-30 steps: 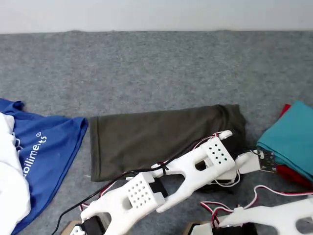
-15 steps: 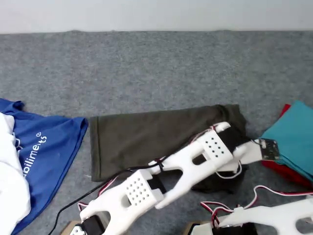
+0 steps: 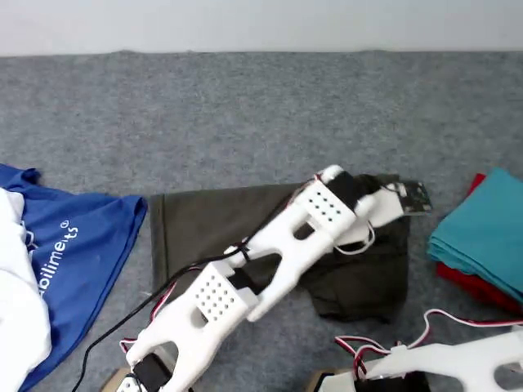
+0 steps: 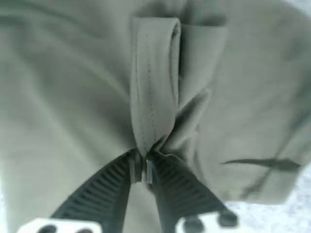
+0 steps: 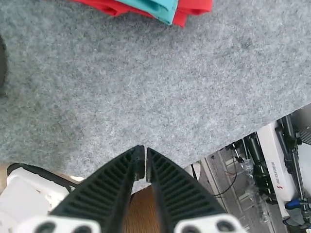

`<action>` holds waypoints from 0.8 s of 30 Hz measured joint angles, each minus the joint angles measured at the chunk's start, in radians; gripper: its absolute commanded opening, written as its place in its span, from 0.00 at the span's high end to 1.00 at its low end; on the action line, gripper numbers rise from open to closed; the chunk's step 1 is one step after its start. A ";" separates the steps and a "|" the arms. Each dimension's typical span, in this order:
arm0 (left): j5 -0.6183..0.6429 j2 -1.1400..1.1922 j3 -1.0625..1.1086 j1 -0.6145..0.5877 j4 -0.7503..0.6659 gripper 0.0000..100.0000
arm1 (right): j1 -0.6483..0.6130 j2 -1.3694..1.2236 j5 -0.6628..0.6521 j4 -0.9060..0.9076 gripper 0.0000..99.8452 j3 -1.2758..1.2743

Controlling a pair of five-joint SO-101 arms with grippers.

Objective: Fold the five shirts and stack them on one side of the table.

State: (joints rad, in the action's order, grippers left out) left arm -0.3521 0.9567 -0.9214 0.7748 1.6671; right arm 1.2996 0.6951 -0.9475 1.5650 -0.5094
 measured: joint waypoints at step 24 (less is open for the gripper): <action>-0.005 0.000 -0.075 -0.193 0.002 0.87 | 0.000 0.000 0.000 0.000 0.99 0.000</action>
State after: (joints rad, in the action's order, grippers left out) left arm -0.3567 0.9567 -0.9966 0.5815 1.6686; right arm 1.2996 0.6951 -0.9475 1.5650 -0.5094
